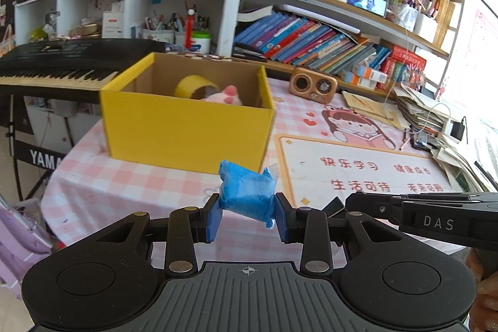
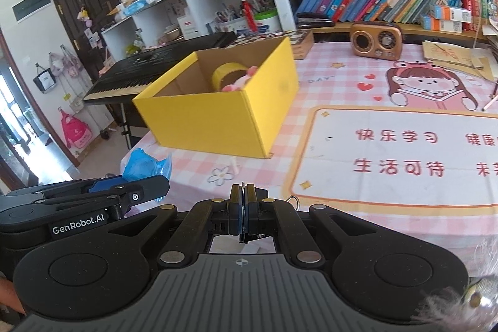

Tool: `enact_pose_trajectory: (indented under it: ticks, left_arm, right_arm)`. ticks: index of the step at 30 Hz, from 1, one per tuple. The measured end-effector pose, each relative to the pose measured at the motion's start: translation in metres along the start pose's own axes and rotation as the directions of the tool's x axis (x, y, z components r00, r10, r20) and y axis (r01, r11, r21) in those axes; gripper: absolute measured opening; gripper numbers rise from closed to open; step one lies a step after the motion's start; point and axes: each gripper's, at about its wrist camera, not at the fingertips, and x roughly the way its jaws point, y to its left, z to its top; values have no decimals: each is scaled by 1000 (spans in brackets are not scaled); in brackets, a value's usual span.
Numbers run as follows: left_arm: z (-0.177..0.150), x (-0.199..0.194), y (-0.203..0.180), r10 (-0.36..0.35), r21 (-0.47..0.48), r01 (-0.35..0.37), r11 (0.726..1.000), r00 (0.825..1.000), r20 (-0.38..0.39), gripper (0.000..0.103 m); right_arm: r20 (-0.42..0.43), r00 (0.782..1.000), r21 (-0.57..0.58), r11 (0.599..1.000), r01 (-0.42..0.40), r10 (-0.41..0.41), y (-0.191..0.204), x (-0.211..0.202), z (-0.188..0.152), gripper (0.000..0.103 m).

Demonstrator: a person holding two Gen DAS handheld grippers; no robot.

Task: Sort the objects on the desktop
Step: 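Carry the blue item and binder clip with both grippers toward the yellow box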

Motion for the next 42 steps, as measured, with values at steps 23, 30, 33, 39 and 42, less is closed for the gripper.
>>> enact_pose_trajectory:
  ticks: [23, 30, 33, 39, 42]
  left_arm:
    - [9, -25, 59, 76, -95, -70, 993, 995, 67, 34]
    - [26, -14, 56, 69, -85, -61, 994, 993, 96, 34]
    - [39, -8, 56, 68, -76, -59, 995, 991, 112, 34]
    - [74, 15, 59, 80, -54, -73, 996, 986, 146, 34]
    - [88, 34, 62, 94, -46, -88, 995, 985, 142, 34]
  right_arm:
    - [-25, 995, -115, 988, -102, 100, 65, 30, 24, 2]
    - [22, 992, -109, 987, -120, 123, 60, 36, 49, 2]
    - [50, 990, -101, 987, -126, 132, 58, 38, 64, 2]
    - [110, 983, -110, 985, -135, 147, 49, 52, 106, 2]
    - [129, 981, -111, 985, -129, 143, 43, 69, 126, 2]
